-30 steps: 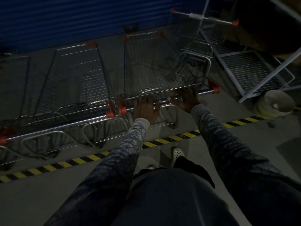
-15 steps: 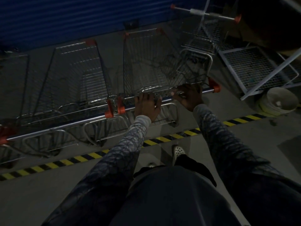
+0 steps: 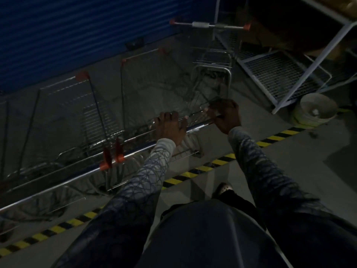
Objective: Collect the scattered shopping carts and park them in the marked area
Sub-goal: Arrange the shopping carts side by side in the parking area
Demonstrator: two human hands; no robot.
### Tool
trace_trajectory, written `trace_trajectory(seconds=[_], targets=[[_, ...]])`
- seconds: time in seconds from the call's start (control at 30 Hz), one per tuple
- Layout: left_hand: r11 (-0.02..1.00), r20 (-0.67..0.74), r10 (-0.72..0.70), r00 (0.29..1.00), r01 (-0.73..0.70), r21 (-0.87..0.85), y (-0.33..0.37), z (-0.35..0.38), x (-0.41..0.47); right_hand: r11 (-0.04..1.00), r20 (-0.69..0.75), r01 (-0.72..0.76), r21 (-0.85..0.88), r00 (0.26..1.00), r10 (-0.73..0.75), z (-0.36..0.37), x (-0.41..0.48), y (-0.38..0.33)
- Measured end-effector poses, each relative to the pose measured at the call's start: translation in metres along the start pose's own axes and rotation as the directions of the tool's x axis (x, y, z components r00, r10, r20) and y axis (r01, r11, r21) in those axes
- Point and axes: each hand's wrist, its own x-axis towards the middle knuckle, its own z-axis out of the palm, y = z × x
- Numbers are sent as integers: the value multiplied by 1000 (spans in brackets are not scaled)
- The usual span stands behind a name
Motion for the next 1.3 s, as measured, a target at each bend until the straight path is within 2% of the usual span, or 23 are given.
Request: trace_trajectory(seconds=[0.17,0.47,0.77,0.9,1.03,1.13,1.2,1.3], targets=[[999,-44,36,998,-36,8,54,12,47,994,1,-106,23,994,106,-37,21,58],[999,-90,16,996,-19,-32,154,31,124,991,89,-134,1,987,134,-103,81,152],[999,-24,12,1000,-13,-33,202,65,210,978,177,-207,-12,962,206,-129,143,220],[997,-17,-22,1000,21,-78,211,79,265,986,226,-163,-10,961,161,-127,188,243],[992,-91,-53,994,41,-122,223,95,335,995,227,-73,-73,970,88,-120,259,263],[952,-2,-190,982,184,-243,234,113,391,981,166,43,-187,986,-12,-99,314,288],[928,47,-245,968,248,-276,244,123,423,959,217,118,-258,974,-62,-85,350,296],[930,91,-273,958,287,-229,257,138,465,941,275,189,-279,955,-110,-63,396,291]])
